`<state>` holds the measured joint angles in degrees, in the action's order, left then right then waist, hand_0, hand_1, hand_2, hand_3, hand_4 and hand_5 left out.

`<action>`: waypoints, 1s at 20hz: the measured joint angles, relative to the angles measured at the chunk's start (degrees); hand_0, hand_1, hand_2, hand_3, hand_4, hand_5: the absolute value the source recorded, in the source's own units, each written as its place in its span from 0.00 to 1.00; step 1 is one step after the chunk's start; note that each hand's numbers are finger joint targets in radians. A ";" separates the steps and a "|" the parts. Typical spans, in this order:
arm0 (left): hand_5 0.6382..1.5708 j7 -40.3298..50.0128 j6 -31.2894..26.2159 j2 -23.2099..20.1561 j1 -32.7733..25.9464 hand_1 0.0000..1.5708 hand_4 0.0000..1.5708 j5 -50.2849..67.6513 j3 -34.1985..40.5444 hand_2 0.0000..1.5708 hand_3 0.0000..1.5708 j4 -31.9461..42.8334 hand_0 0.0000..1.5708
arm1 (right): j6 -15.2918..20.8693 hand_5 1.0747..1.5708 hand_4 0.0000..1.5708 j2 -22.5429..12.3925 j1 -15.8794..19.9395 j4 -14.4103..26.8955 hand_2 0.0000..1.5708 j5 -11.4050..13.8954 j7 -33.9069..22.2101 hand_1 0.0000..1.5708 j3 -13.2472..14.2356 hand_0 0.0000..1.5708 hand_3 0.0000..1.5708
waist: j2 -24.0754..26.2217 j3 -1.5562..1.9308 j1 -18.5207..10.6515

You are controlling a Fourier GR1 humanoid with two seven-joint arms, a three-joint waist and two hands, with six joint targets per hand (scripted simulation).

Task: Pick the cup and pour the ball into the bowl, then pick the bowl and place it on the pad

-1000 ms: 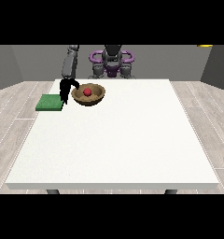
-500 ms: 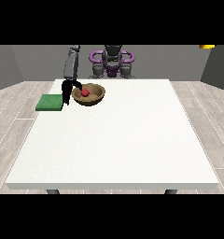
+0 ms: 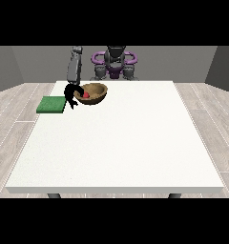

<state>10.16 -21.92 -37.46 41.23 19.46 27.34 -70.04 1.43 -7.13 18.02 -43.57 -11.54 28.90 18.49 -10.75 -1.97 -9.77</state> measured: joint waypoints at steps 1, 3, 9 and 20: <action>0.95 -0.07 -0.17 -0.15 0.16 0.00 0.68 0.33 0.23 0.00 0.00 0.00 0.00 | 0.87 0.85 0.58 0.00 -0.37 -0.56 1.00 0.33 0.50 1.00 -0.20 1.00 1.00 | -0.32 -0.02 -0.25; 0.94 -0.08 -0.37 -0.33 0.52 0.00 0.71 0.89 0.52 0.00 0.00 -0.15 0.00 | 2.19 0.91 0.59 -0.06 -1.12 -1.75 1.00 0.52 1.18 1.00 -0.44 1.00 0.90 | -0.85 0.04 -0.77; 0.95 0.47 -0.85 -0.43 0.18 0.00 0.76 1.60 0.64 0.00 0.00 0.29 0.00 | 6.34 0.95 0.64 -0.78 -2.80 -4.82 1.00 0.87 -2.62 1.00 -1.85 1.00 0.79 | -0.15 1.03 -1.88; 0.97 -1.85 -1.86 -1.59 -4.38 0.00 0.76 0.50 2.41 0.00 0.00 4.76 0.00 | 6.52 0.99 0.67 -12.40 -3.36 -10.40 1.00 1.59 -24.22 1.00 -5.34 1.00 0.45 | 2.93 2.31 1.62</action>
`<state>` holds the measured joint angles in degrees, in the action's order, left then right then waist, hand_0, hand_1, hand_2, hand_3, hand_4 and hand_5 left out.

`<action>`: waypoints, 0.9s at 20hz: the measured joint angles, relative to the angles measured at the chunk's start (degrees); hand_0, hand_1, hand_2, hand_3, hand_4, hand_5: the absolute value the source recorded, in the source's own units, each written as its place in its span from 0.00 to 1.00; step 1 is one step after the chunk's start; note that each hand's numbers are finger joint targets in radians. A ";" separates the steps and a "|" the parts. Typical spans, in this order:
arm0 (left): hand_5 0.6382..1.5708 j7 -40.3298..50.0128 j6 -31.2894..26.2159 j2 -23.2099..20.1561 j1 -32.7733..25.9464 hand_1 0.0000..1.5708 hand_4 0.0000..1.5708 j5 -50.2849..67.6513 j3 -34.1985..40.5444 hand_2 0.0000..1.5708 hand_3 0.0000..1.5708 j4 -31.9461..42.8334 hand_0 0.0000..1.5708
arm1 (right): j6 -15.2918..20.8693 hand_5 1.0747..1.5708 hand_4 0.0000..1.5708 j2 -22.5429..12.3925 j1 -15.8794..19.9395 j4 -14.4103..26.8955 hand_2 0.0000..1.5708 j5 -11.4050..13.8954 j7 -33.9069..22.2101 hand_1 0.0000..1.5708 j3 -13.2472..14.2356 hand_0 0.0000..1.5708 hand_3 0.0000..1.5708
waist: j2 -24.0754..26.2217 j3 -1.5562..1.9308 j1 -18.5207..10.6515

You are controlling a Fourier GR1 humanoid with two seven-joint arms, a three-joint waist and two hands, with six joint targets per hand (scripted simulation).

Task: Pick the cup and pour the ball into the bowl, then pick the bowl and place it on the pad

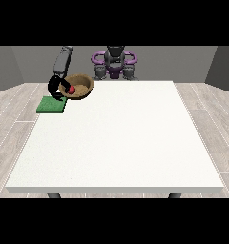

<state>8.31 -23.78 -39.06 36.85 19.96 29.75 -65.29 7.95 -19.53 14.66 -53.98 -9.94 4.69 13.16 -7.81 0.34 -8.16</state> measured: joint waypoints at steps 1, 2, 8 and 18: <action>0.97 -0.21 0.02 -0.17 -0.43 0.00 0.77 -0.40 -0.02 0.00 0.00 0.32 0.00 | -0.28 0.99 0.69 -2.93 0.16 -0.25 1.00 0.78 -2.19 1.00 0.11 1.00 0.43 | 0.41 -0.14 0.80; 0.97 -0.93 -0.03 0.06 -1.21 0.00 0.76 -0.71 0.03 0.00 0.00 0.82 0.00 | -0.96 0.99 0.70 -5.43 0.59 -0.72 1.00 1.11 -4.53 1.00 0.22 1.00 0.35 | 0.78 -0.23 1.56; 0.98 -3.78 -0.87 -1.86 -3.22 0.00 0.77 -0.59 1.97 0.00 0.00 3.49 0.00 | -6.75 0.99 0.71 -16.49 3.95 0.85 1.00 -0.10 -11.34 1.00 3.83 1.00 0.24 | 0.10 -0.35 4.43; 0.98 -9.52 -3.86 -5.51 -4.33 0.00 0.77 0.81 3.81 0.00 0.00 6.85 0.00 | -8.58 0.99 0.68 -19.04 10.18 7.70 1.00 -0.41 -9.79 1.00 7.02 1.00 0.31 | -4.94 -0.33 3.99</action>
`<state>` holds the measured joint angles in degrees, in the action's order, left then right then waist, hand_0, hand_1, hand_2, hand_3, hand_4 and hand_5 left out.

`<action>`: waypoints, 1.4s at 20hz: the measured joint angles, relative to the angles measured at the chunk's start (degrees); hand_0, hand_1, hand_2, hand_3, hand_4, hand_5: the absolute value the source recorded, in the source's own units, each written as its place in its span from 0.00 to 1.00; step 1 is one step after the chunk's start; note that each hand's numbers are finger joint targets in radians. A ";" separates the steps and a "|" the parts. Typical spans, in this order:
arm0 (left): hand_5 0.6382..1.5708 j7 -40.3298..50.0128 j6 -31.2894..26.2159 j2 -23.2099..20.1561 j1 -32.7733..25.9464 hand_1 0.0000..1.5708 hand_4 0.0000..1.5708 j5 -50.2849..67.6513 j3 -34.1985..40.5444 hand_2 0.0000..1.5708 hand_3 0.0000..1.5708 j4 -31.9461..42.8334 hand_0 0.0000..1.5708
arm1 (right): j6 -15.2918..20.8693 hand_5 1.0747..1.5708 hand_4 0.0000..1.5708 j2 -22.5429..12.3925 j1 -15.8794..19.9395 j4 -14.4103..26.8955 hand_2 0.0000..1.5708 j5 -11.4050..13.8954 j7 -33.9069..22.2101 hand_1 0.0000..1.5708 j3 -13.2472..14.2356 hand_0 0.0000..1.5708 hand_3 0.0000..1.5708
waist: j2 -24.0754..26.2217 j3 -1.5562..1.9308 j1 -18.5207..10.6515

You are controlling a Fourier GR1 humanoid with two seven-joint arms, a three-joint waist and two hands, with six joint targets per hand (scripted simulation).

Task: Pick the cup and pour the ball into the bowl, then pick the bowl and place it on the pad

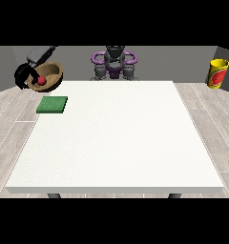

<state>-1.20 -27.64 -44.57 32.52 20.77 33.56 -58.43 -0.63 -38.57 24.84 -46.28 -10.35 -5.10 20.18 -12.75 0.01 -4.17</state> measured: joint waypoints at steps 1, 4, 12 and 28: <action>0.98 -0.18 0.58 0.23 0.18 0.00 0.77 -0.06 -0.14 0.00 0.00 -0.32 0.00 | 0.06 1.00 0.68 0.46 0.75 0.95 1.00 -0.26 0.47 1.00 0.30 1.00 0.28 | -0.59 0.02 -0.08; 0.98 0.09 1.11 0.74 -0.06 0.00 0.77 -0.06 -0.95 0.00 0.00 -0.69 0.00 | 1.22 1.00 0.66 2.69 2.23 2.68 1.00 -0.02 0.58 1.00 -0.11 1.00 0.34 | 0.03 0.02 -0.42; 0.99 -1.94 1.65 0.44 -1.25 0.00 0.76 -0.34 -1.31 0.00 0.00 -0.55 0.00 | 1.63 0.99 0.34 4.48 4.49 7.19 1.00 -1.87 1.53 1.00 2.01 1.00 0.64 | -0.27 0.03 0.04; 0.99 -5.58 -1.39 -4.91 -1.34 0.00 0.76 1.14 0.69 0.00 0.00 4.75 0.00 | 8.07 0.93 0.00 3.83 9.20 11.14 0.85 -2.30 4.61 0.88 4.79 0.88 0.46 | -3.36 0.01 0.16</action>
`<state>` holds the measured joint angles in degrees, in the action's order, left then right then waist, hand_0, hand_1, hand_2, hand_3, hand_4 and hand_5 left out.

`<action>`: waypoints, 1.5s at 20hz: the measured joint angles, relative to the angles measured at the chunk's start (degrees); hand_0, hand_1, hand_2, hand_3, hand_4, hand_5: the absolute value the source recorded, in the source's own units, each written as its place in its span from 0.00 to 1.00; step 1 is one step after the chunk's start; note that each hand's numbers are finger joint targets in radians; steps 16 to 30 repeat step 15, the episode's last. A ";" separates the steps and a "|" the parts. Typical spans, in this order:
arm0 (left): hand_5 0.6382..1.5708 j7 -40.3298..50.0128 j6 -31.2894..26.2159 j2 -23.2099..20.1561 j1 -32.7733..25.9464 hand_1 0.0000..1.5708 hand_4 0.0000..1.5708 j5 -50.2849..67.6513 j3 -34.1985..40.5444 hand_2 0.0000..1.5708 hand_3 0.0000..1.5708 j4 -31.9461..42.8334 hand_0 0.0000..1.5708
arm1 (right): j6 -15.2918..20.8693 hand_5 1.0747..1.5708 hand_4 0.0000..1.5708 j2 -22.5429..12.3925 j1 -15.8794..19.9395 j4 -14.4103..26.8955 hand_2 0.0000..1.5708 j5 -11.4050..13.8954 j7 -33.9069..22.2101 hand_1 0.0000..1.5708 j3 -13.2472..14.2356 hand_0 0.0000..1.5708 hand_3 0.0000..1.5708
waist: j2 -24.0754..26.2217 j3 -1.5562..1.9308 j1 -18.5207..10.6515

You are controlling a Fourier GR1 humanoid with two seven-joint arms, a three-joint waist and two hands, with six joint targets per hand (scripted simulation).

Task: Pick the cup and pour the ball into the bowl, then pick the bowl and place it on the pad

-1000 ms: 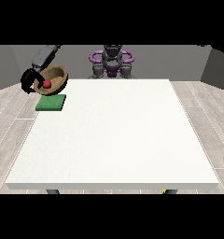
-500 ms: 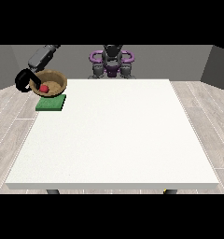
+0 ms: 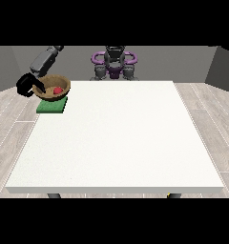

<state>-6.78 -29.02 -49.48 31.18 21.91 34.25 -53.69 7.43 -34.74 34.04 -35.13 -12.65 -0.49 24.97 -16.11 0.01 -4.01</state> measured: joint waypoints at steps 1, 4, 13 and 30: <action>0.99 -0.04 0.40 0.74 -0.06 0.00 0.76 -0.03 -0.49 0.00 0.00 -1.12 0.00 | 0.67 0.92 0.07 -0.13 0.49 0.62 0.86 0.28 0.68 0.80 0.06 0.80 0.58 | -0.23 0.02 -0.53; 1.00 0.05 0.38 0.35 0.32 0.00 0.76 0.49 -0.48 0.00 0.00 -1.37 0.00 | 0.59 0.80 0.00 -2.08 2.05 1.61 0.44 0.89 0.84 0.41 -0.06 0.41 0.64 | -1.19 0.02 -1.00; 1.00 3.11 2.63 2.79 0.13 0.00 0.76 1.03 -2.96 0.00 0.00 -5.51 0.00 | -1.97 0.66 0.00 -1.76 2.76 4.75 0.00 4.96 -0.38 0.00 -4.78 0.00 0.00 | 1.85 0.05 -2.31; 1.00 3.30 3.22 4.22 -1.13 0.00 0.76 0.60 -3.76 0.00 0.00 -5.90 0.00 | -3.66 0.61 0.13 -3.29 3.02 4.82 0.00 5.37 -2.34 0.00 -5.39 0.00 0.00 | 3.88 0.05 -1.94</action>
